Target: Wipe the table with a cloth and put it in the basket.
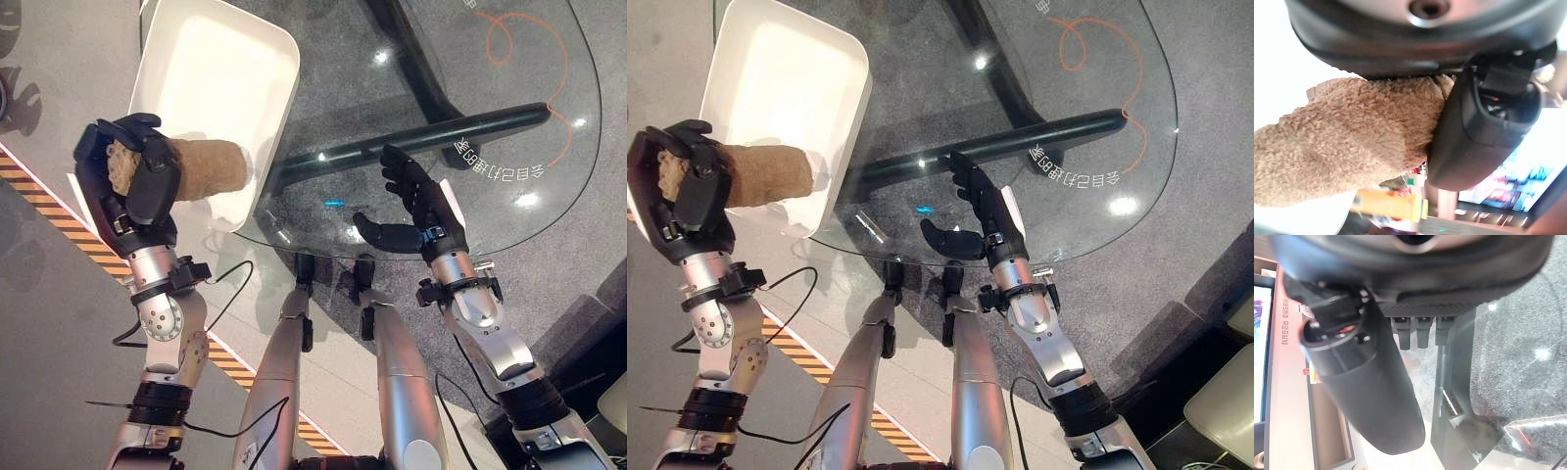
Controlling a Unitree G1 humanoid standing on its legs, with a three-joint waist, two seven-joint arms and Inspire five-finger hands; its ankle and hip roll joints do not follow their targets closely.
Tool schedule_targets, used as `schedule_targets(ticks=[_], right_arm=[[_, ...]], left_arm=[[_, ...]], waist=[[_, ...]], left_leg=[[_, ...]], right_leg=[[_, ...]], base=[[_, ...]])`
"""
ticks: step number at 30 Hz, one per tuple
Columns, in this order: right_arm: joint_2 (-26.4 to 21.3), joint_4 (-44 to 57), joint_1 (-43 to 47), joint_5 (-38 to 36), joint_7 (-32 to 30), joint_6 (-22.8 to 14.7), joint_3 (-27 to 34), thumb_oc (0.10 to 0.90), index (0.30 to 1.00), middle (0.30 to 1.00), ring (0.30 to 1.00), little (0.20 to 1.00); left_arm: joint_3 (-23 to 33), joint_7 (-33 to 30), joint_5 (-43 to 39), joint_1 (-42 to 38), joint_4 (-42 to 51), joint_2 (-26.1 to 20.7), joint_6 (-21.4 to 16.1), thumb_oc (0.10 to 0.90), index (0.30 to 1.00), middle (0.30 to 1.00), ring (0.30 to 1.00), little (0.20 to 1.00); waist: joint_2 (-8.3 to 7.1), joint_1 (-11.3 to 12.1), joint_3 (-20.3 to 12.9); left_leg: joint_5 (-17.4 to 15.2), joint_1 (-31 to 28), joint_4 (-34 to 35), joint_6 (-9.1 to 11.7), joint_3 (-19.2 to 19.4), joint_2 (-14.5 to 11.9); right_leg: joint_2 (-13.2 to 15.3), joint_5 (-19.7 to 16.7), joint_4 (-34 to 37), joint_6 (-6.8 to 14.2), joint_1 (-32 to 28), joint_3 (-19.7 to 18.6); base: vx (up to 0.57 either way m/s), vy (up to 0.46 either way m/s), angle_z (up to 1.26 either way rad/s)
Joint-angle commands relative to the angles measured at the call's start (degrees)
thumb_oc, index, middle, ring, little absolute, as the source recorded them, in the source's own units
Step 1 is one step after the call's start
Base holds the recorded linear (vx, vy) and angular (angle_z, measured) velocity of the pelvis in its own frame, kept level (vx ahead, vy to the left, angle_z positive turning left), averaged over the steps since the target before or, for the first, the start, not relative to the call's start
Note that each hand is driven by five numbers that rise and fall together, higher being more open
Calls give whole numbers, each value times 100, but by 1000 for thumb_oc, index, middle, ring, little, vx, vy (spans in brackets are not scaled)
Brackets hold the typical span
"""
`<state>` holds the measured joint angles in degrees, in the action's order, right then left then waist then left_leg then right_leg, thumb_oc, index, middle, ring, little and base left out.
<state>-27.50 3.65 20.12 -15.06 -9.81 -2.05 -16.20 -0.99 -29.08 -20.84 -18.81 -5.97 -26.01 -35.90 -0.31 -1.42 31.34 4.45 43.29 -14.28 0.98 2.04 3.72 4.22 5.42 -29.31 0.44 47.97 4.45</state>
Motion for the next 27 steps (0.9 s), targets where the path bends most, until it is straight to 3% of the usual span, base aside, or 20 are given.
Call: schedule_targets(ticks=[1, 8, 14, 19, 27], right_arm=[[-291, 321, 176, -313, 98, -165, 64, 800, 900, 900, 900, 900], [-549, 179, 373, -600, 194, 33, -114, 800, 900, 900, 900, 900], [-666, 99, 541, -715, 153, 26, -224, 800, 900, 900, 900, 900], [-697, 50, 777, -778, 110, 166, -307, 800, 900, 900, 900, 900], [-837, -58, 1034, -962, 93, 195, -402, 800, 900, 900, 900, 900]], left_arm=[[646, -1008, 1017, -576, 325, -372, -410, 100, 300, 300, 300, 200], [501, -1911, 1885, -1048, -278, -904, 189, 100, 300, 300, 300, 200], [314, -2015, 2207, -1347, -535, -1131, 458, 100, 300, 300, 300, 200], [75, -2067, 2489, -1731, -887, -1287, 936, 100, 300, 300, 300, 200], [-390, -1818, 2564, -2252, -1564, -1453, 1341, 100, 300, 300, 300, 200]], waist=[[249, -29, -155], [280, -119, -155], [284, -173, -155], [275, -251, -155], [267, -371, -155]], left_leg=[[-687, 303, -964, -168, -48, 169], [-685, 511, -1033, -150, 85, 122], [-679, 659, -1053, -151, 169, 108], [-672, 838, -1072, -143, 257, 102], [-653, 1047, -1096, -152, 378, 88]], right_leg=[[-128, -494, 913, 218, -154, -132], [-106, -533, 889, 230, 98, -192], [-104, -618, 935, 262, 274, -252], [-101, -732, 999, 316, 476, -315], [-129, -829, 998, 373, 720, -411]], base=[[-6, 82, -5], [-9, 82, -1], [-8, 70, -1], [-7, 77, -5], [-5, 55, -3]])
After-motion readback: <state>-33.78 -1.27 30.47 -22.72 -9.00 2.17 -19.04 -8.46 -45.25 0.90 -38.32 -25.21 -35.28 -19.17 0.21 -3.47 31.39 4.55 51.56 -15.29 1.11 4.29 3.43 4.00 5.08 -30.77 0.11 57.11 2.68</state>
